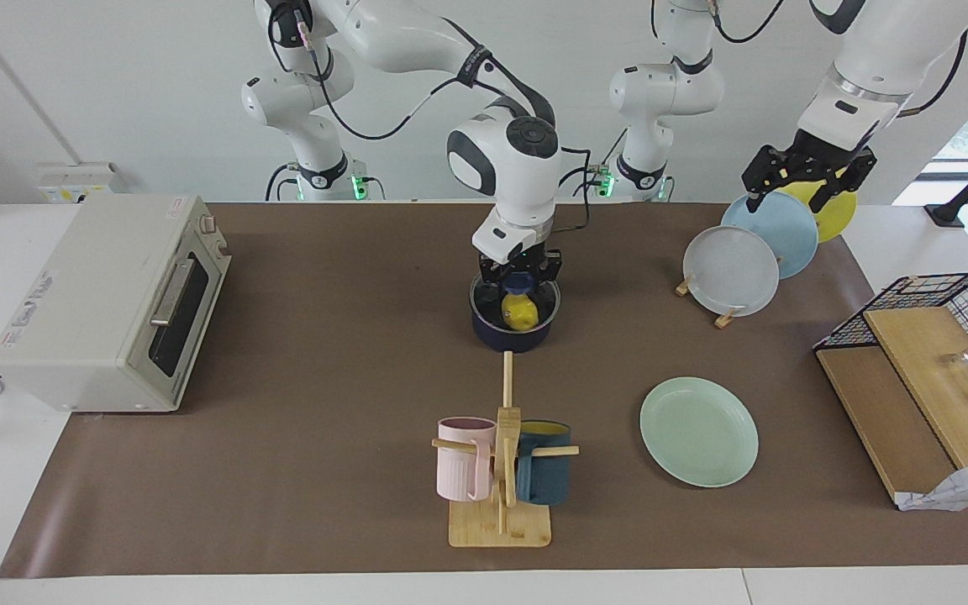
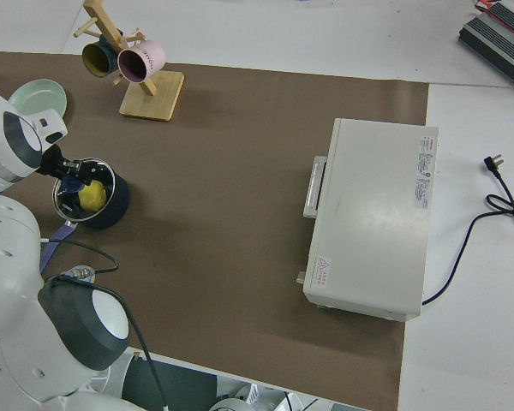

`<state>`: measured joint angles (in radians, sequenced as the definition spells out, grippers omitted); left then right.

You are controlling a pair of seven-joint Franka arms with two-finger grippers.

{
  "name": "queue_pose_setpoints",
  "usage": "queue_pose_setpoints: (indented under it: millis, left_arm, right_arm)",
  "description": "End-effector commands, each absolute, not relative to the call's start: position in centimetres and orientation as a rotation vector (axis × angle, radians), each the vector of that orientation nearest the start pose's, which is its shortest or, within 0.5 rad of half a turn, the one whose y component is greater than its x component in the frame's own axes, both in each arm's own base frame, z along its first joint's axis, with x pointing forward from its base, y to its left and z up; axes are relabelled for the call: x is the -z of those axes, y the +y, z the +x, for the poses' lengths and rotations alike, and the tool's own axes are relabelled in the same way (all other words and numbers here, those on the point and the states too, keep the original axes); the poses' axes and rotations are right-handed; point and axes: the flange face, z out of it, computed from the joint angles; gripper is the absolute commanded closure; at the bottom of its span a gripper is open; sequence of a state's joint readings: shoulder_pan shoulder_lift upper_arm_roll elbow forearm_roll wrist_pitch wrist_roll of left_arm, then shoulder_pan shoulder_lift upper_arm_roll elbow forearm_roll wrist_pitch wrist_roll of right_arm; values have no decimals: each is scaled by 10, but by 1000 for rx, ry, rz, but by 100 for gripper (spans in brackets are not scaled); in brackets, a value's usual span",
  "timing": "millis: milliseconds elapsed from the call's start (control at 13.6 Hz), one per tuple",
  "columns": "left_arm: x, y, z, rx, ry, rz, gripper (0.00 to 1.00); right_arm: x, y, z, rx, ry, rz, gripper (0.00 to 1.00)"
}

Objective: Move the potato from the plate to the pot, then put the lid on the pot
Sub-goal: 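Lower the lid onto the pot and open the right gripper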

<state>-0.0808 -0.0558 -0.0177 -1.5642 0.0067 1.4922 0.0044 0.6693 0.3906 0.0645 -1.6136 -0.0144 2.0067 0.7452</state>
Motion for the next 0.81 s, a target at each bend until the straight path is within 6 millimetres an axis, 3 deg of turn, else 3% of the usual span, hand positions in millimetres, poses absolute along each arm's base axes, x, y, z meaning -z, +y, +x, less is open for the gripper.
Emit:
queue_pose_setpoints:
  millis: [0,73,220,440,586,733]
  left_arm:
    - [-654,-49,522,-39,146,-3116,0]
    - [-654,-50,522,-41,148,-3116,0]
    - [-654,-48,522,-42,141,-3117,0]
    - [-654,-45,523,-42,132,-3117,0]
    - [-654,-46,523,-40,134,-3118,0]
    - [-654,-46,522,-39,134,-3118,0]
  right_arm:
    - [-401,438,501,11,30,-3125,5]
    - [-402,438,501,12,29,-3128,0]
    - [-411,432,506,15,42,-3134,0]
    - [-452,413,522,61,89,-3119,0]
    - [-492,377,538,90,162,-3107,0]
    - [-529,331,546,82,112,-3119,0]
